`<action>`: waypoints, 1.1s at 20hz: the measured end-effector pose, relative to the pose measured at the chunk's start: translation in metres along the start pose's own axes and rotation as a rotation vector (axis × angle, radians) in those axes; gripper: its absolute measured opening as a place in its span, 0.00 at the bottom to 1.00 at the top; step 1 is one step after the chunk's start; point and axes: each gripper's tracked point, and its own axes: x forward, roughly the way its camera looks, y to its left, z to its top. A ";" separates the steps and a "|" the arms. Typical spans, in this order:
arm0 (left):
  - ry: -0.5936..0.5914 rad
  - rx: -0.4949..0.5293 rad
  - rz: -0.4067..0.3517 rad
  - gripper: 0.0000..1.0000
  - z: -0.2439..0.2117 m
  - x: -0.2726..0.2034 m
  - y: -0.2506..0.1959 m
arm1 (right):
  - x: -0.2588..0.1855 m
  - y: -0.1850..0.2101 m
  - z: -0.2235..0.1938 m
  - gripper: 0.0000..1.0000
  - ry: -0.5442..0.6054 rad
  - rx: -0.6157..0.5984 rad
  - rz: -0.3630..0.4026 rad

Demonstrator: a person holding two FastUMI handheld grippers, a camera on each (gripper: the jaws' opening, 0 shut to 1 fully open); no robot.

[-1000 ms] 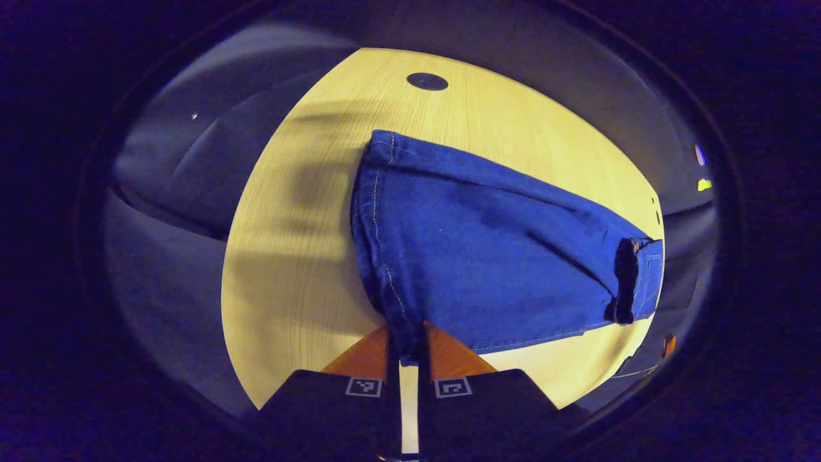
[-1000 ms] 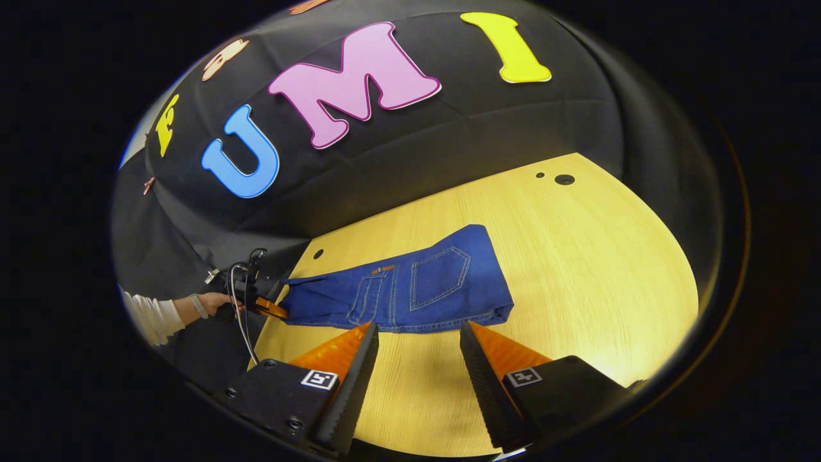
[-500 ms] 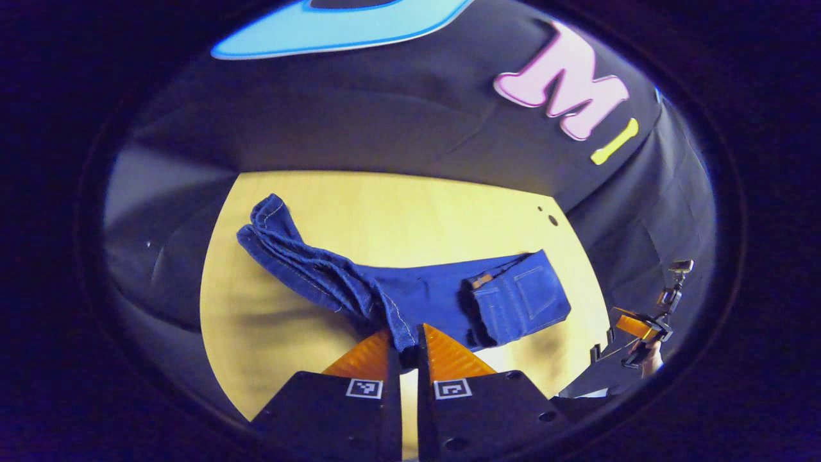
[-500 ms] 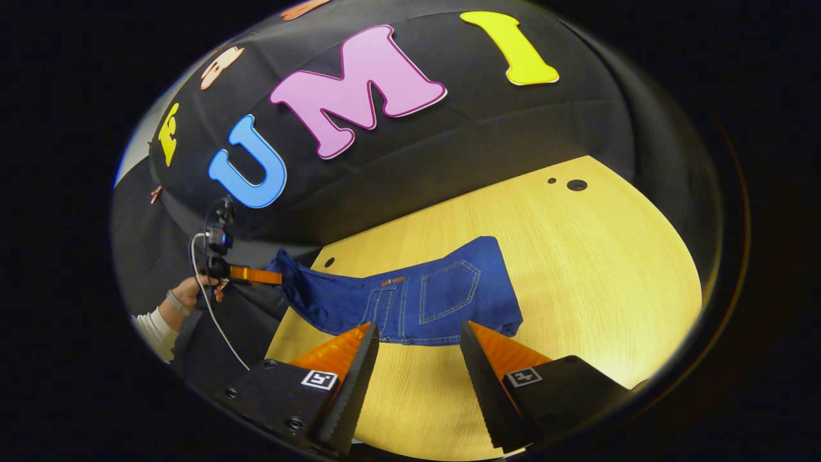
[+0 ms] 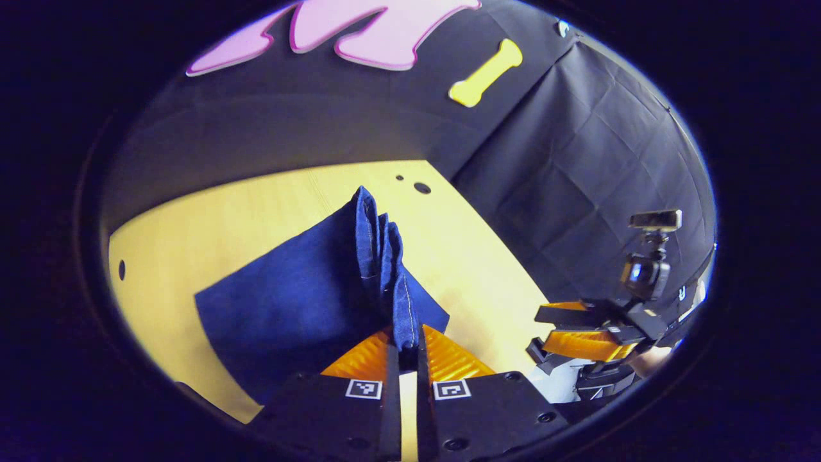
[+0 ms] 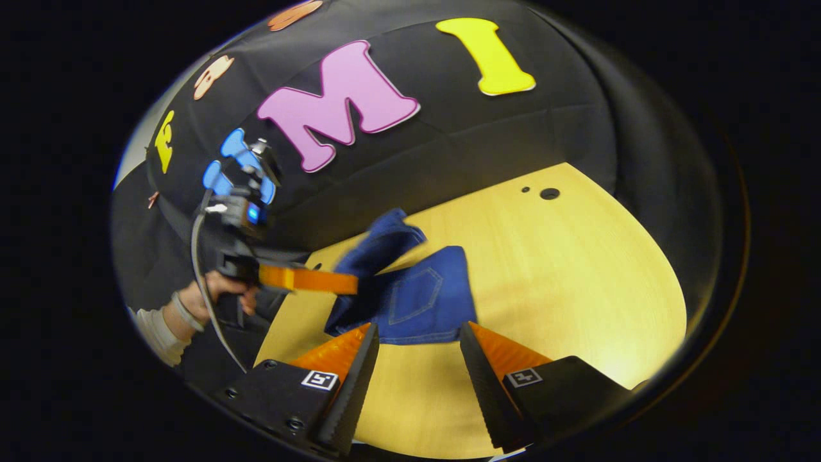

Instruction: Grasp the waist and the cuffs of the jeans and fold them to make the two legs overlap; first hold the waist and fold one-third of the jeans toward the cuffs, then hold the cuffs and fold the remaining one-third in the same direction to finish folding.

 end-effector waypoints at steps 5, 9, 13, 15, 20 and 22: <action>0.080 -0.023 0.134 0.26 -0.019 0.016 0.003 | 0.002 -0.018 0.005 0.79 0.013 -0.002 0.013; -0.141 -0.145 0.161 0.83 0.008 -0.028 -0.012 | 0.004 -0.029 0.016 0.81 0.001 -0.140 0.008; -0.430 -0.107 0.273 0.95 0.036 -0.101 -0.031 | -0.013 -0.018 0.043 0.86 -0.087 -0.301 0.007; -0.559 -0.064 0.335 0.94 0.037 -0.141 -0.040 | -0.036 -0.003 0.061 0.90 -0.169 -0.381 0.000; -0.837 -0.041 0.379 0.94 -0.008 -0.262 -0.096 | -0.128 0.047 0.099 0.93 -0.420 -0.459 -0.089; -0.909 -0.057 0.420 0.94 -0.042 -0.299 -0.118 | -0.165 0.066 0.101 0.95 -0.500 -0.454 -0.132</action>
